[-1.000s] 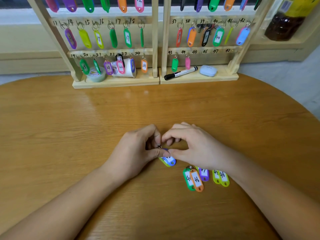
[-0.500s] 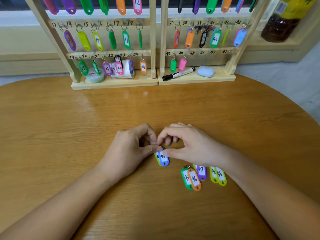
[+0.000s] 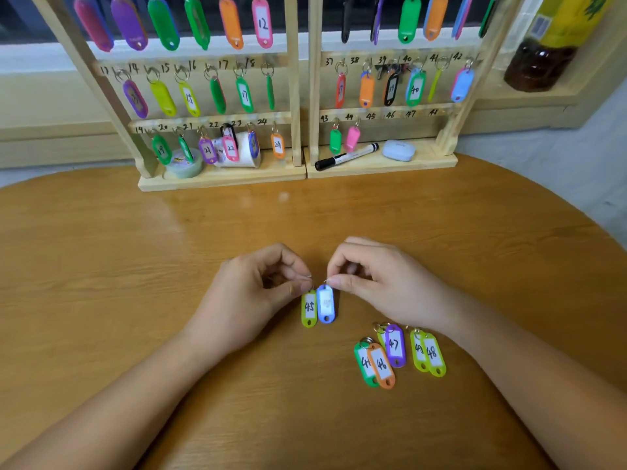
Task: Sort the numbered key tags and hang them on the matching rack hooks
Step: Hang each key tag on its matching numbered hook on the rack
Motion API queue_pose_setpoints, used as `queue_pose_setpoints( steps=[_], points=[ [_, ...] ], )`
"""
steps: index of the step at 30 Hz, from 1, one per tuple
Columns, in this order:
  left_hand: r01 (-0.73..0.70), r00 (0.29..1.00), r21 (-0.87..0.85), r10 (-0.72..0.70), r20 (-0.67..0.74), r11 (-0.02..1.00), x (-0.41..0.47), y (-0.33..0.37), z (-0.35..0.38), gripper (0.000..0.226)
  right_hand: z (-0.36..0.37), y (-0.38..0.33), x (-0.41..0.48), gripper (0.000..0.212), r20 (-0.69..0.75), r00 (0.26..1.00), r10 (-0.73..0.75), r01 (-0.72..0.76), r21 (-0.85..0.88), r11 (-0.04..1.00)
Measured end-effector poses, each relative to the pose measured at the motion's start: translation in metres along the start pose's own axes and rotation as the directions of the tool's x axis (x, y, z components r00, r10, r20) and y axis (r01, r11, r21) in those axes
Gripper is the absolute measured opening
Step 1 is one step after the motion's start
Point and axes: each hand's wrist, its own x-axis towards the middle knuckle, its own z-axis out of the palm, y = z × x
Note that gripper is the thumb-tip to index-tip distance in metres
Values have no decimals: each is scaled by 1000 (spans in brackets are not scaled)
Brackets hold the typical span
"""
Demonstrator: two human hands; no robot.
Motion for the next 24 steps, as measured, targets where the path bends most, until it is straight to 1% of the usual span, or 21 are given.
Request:
queue_pose_setpoints(
  steps=[5, 10, 14, 18, 21, 24],
  points=[
    [-33, 999, 0, 33, -7, 999, 27, 14, -5, 12, -36, 7, 6, 9, -114, 993, 35, -34, 14, 999],
    [-125, 991, 33, 126, -39, 992, 72, 31, -4, 16, -80, 31, 30, 9, -254, 961, 113, -112, 15, 994],
    [-175, 983, 16, 176, -55, 984, 114, 45, 2, 17, -108, 54, 60, 7, -418, 901, 118, -131, -2, 991],
    [-189, 975, 62, 195, -102, 980, 157, 55, 15, 18, -124, 78, 93, 9, -553, 822, 138, -134, 47, 990],
    [-207, 964, 81, 217, -156, 975, 185, 65, 23, 16, -131, 83, 114, 14, -618, 765, 183, -139, 120, 983],
    [-233, 946, 106, 250, -208, 967, 210, 75, 29, 14, -134, 81, 127, 21, -644, 739, 197, -168, 106, 980]
  ],
)
